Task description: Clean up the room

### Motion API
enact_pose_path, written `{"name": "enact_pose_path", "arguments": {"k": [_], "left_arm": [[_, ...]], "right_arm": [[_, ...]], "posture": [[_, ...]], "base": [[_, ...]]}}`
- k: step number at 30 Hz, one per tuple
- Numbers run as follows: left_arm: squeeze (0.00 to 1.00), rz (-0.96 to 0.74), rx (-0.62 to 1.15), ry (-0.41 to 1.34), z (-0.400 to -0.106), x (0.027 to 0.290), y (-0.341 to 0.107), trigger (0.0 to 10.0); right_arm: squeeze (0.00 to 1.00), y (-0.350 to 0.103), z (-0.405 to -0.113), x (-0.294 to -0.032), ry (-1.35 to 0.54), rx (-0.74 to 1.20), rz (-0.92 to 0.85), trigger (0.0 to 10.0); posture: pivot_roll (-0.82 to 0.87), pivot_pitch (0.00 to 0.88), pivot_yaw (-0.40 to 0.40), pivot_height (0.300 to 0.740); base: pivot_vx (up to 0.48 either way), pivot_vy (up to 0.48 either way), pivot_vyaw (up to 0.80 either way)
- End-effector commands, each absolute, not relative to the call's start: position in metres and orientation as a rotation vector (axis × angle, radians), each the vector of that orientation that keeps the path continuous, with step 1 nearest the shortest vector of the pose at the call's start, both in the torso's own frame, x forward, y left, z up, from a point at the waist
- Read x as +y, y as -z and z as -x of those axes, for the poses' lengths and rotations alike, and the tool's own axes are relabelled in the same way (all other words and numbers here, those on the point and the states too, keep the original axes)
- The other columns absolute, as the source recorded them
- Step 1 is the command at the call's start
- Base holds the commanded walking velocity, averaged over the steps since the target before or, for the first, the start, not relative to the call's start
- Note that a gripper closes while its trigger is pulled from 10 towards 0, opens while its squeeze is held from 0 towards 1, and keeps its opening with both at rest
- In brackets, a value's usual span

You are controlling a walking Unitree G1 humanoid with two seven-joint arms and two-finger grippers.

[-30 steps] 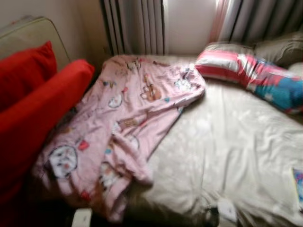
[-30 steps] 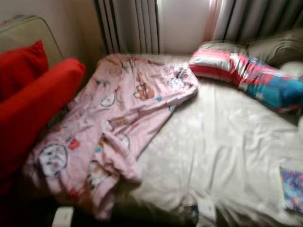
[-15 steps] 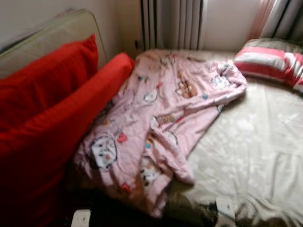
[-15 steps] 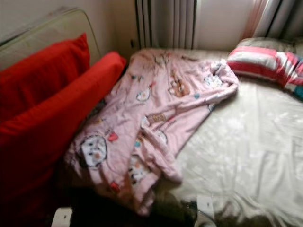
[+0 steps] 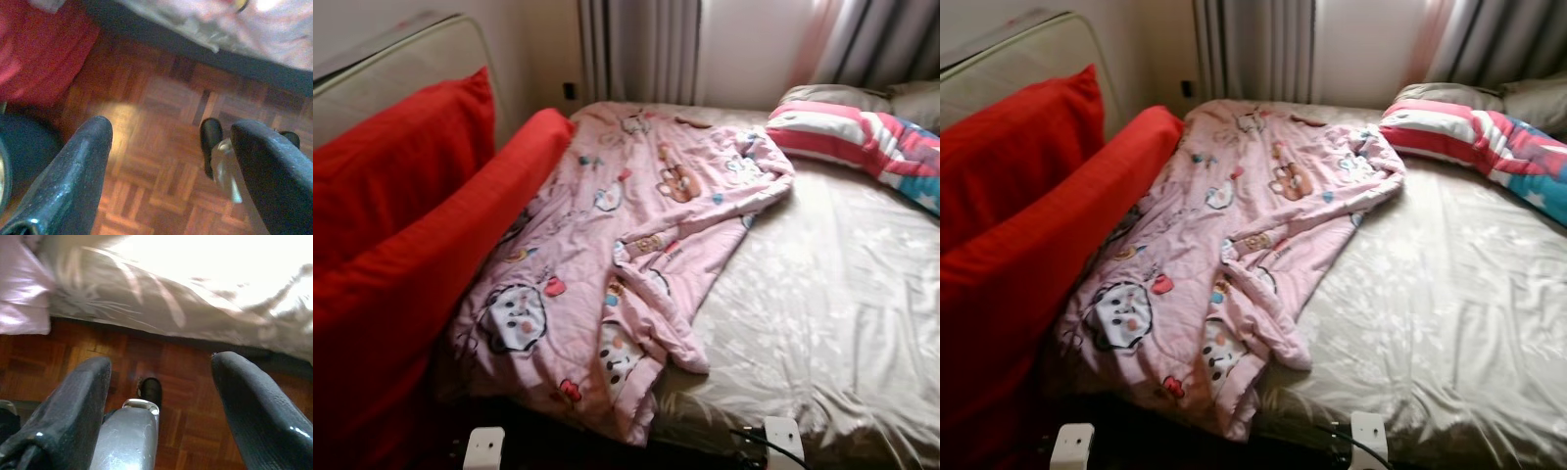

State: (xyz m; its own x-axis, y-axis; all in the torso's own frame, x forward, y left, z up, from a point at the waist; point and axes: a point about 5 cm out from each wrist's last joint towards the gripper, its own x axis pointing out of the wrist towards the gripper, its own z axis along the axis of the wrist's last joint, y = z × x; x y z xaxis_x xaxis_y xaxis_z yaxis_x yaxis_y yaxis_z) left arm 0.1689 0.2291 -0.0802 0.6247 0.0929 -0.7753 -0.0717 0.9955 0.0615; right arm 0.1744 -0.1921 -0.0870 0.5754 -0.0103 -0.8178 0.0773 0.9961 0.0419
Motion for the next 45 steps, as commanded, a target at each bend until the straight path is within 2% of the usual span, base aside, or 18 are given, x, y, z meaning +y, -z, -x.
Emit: {"name": "enact_pose_path", "arguments": {"k": [1,11,15,21,25,31,37,38,39,41,45], "left_arm": [[0.0,-0.014,0.908,-0.104,-0.162,0.231,0.083,10.0],[0.0,-0.021,0.909,-0.096,-0.162,0.232,0.083,10.0],[0.0,-0.028,0.9,-0.093,-0.162,0.233,0.082,10.0],[0.0,-0.024,0.885,-0.084,-0.163,0.232,0.081,10.0],[0.0,0.016,0.872,-0.12,-0.161,0.232,0.082,10.0],[0.0,0.081,0.806,-0.179,-0.162,0.235,0.079,10.0],[0.0,0.076,0.768,-0.171,-0.164,0.235,0.077,10.0],[0.0,0.073,0.689,-0.155,-0.182,0.235,0.066,10.0],[0.0,0.073,0.689,-0.155,-0.182,0.235,0.066,10.0],[0.0,0.071,0.537,-0.144,-0.214,0.236,0.044,10.0],[0.0,0.087,0.538,-0.155,-0.213,0.235,0.045,10.0]], "right_arm": [[0.0,0.086,-0.176,-0.191,0.048,0.949,-0.076,10.0],[0.0,0.087,-0.175,-0.19,0.052,0.944,-0.087,10.0],[0.0,0.084,-0.18,-0.194,0.103,0.906,-0.14,10.0],[0.0,0.072,-0.198,-0.204,0.225,0.777,-0.244,10.0],[0.0,0.063,-0.215,-0.197,0.226,0.707,-0.356,10.0],[0.0,0.033,-0.252,-0.196,0.185,0.498,-0.311,10.0],[0.0,0.032,-0.25,-0.194,0.206,0.463,-0.308,10.0],[0.0,0.037,-0.243,-0.192,0.212,0.471,-0.309,10.0],[0.0,0.037,-0.243,-0.192,0.212,0.471,-0.309,10.0],[0.0,0.044,-0.234,-0.19,0.228,0.498,-0.305,10.0],[0.0,0.046,-0.23,-0.191,0.248,0.51,-0.309,10.0]], "posture": [[-0.03,0.049,0.034,0.74],[-0.03,0.041,0.041,0.74],[-0.03,0.037,0.043,0.74],[-0.03,0.03,0.044,0.74],[-0.05,0.022,0.077,0.74],[-0.06,0.022,0.075,0.74],[-0.04,0.025,0.072,0.74],[-0.03,0.024,0.064,0.74],[-0.03,0.024,0.064,0.74],[-0.02,0.024,0.058,0.74],[-0.02,0.024,0.057,0.74]], "base": [[0.0,0.0,0.8],[0.0,0.0,0.76],[0.0,0.0,0.0],[0.0,0.0,0.0],[0.0,0.0,0.0],[0.0,0.0,0.0],[0.0,0.0,0.0],[0.0,0.0,0.0],[0.0,0.0,0.0],[0.0,0.0,0.0],[0.0,0.0,0.0]]}}
